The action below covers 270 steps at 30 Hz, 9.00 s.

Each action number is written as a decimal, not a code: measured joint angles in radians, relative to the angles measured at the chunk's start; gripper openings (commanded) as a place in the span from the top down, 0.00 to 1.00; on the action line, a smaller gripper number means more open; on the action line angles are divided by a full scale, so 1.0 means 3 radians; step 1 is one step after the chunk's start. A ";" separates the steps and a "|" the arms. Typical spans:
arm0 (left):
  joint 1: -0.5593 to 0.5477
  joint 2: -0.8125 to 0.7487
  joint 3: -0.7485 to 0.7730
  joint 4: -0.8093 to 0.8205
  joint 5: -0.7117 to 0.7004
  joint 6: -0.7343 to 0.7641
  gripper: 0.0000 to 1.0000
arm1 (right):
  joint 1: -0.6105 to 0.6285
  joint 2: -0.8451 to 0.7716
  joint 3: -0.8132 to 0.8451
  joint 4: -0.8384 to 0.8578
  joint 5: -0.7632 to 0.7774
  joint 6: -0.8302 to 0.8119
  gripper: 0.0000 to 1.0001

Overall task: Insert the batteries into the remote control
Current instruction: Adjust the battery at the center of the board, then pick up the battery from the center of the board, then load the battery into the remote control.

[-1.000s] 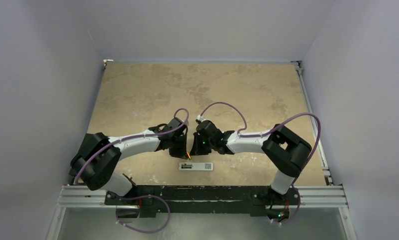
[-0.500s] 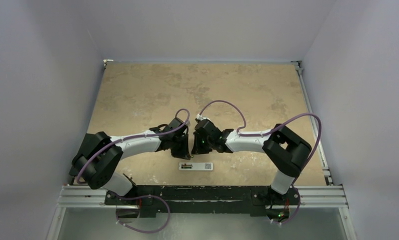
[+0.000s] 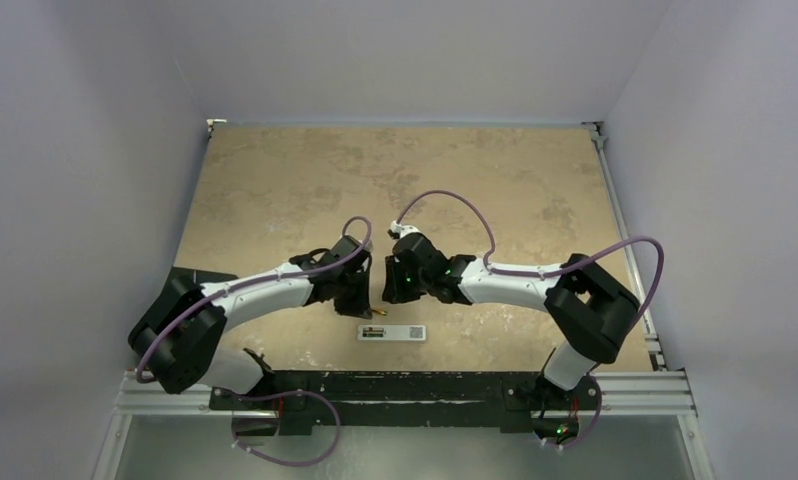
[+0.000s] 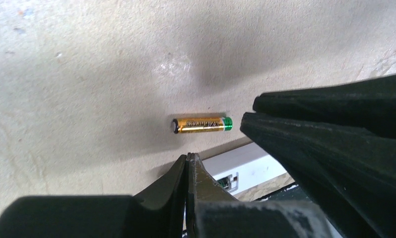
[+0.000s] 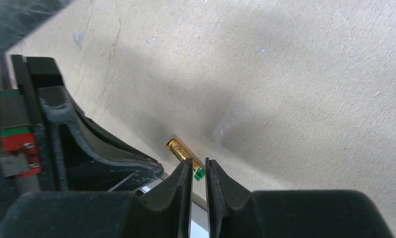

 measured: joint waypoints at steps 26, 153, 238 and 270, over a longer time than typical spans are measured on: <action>0.0010 -0.1414 0.0192 -0.1194 -0.1236 -0.0300 0.59 | 0.0122 0.0076 0.0340 -0.0378 -0.0287 -0.1375 0.53; 0.0365 -0.1970 -0.0941 -0.0688 -0.0650 -0.0997 0.54 | 0.0855 0.0235 0.0735 -0.1296 0.0018 -0.2579 0.88; 0.0365 -0.1078 -0.1064 0.0271 0.0085 -0.0814 0.88 | 0.0868 -0.0571 0.0083 -0.0940 0.0767 0.0720 0.66; 0.0365 -0.1043 -0.1066 0.0327 0.0141 -0.0774 0.90 | 0.0870 -0.0235 0.0084 -0.0865 0.0772 0.1150 0.74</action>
